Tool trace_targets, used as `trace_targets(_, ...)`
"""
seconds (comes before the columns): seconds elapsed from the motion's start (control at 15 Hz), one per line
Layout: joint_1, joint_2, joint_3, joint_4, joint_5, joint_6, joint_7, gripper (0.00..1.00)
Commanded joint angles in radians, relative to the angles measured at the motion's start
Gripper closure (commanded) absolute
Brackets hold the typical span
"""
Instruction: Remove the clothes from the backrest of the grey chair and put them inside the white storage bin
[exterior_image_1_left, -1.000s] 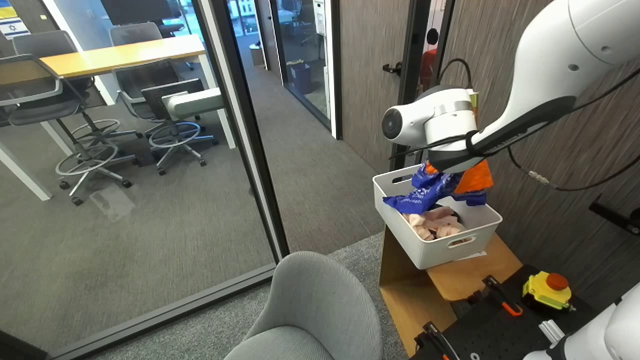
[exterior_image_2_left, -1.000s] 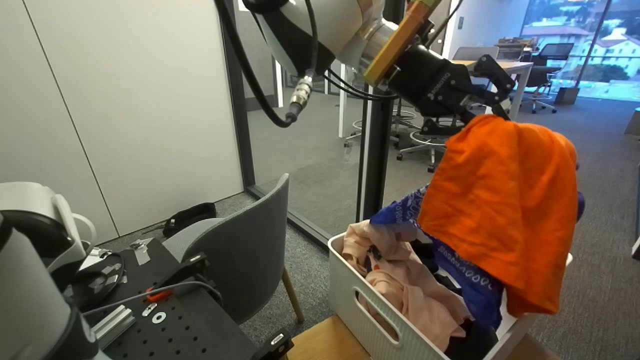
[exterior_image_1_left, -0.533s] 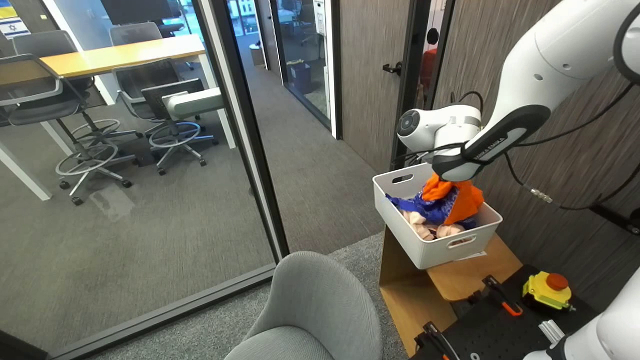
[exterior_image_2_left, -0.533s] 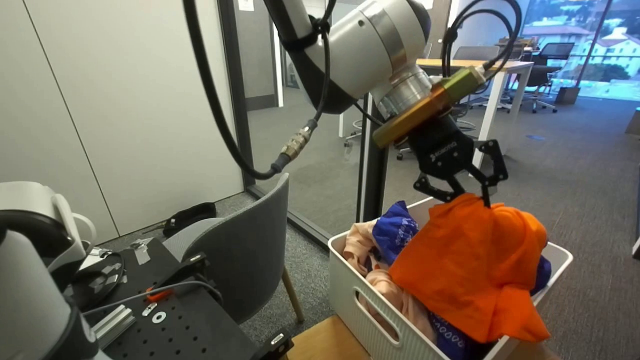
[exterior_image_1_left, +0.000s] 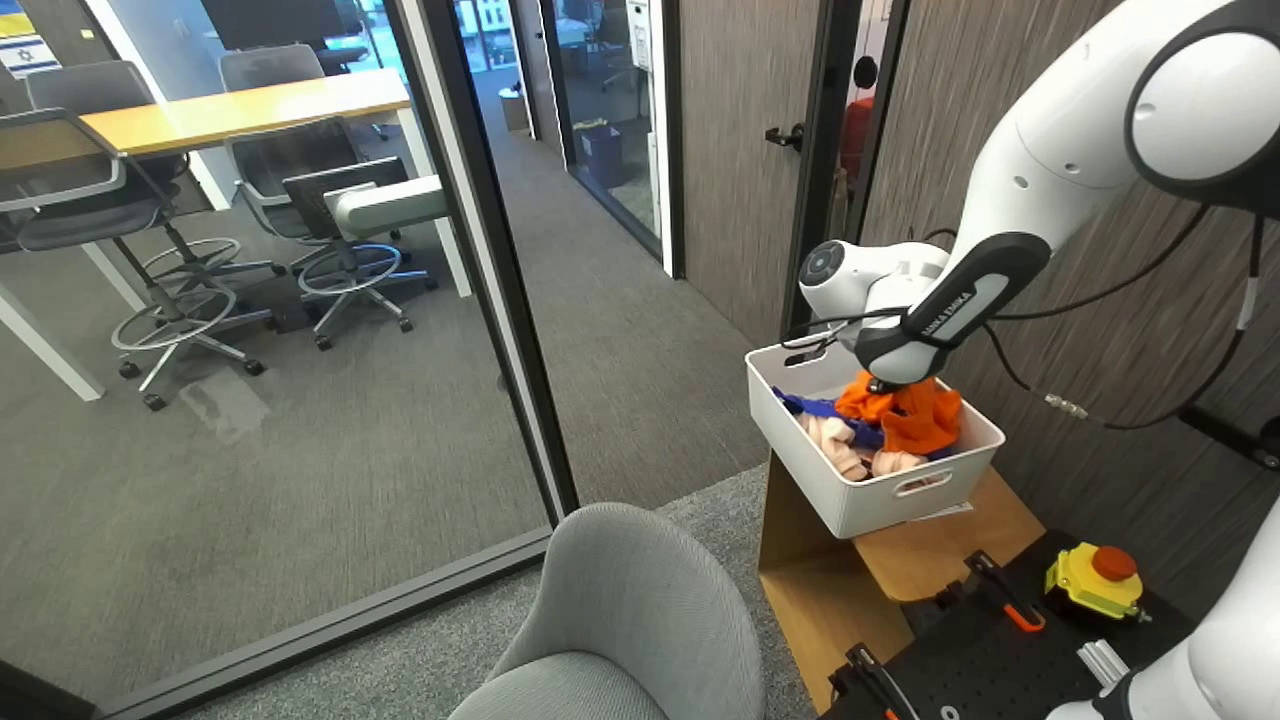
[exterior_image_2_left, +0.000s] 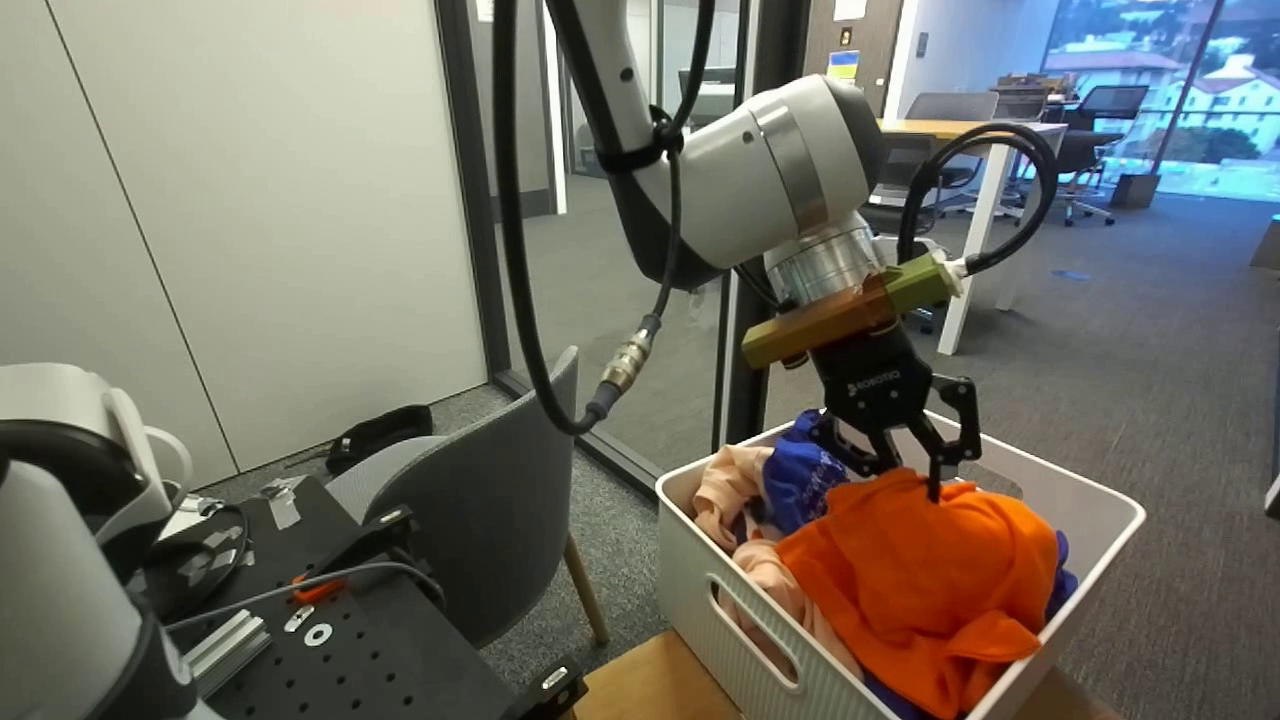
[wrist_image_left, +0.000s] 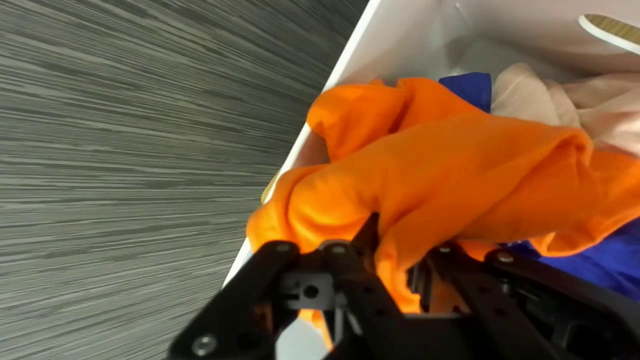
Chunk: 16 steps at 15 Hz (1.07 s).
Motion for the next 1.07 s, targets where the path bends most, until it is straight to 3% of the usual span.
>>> trace_targets(0.0,0.0,0.033,-0.008,0.033,0.077,0.03,-0.05,0.93)
trace_targets(0.07,-0.001,0.034,-0.003,0.033,0.115,0.023,-0.074,0.93)
trace_targets(0.13,-0.002,0.034,0.003,0.035,0.168,0.0,-0.1,0.82)
trace_targets(0.2,-0.007,0.029,0.013,0.033,0.248,-0.027,-0.148,0.62)
trace_targets(0.53,-0.005,-0.076,0.023,-0.009,0.569,-0.127,-0.361,0.26)
trace_targets(0.73,-0.006,-0.194,0.016,-0.055,0.69,-0.214,-0.444,0.02)
trace_targets(1.0,0.0,-0.418,0.001,-0.16,0.777,-0.278,-0.513,0.0)
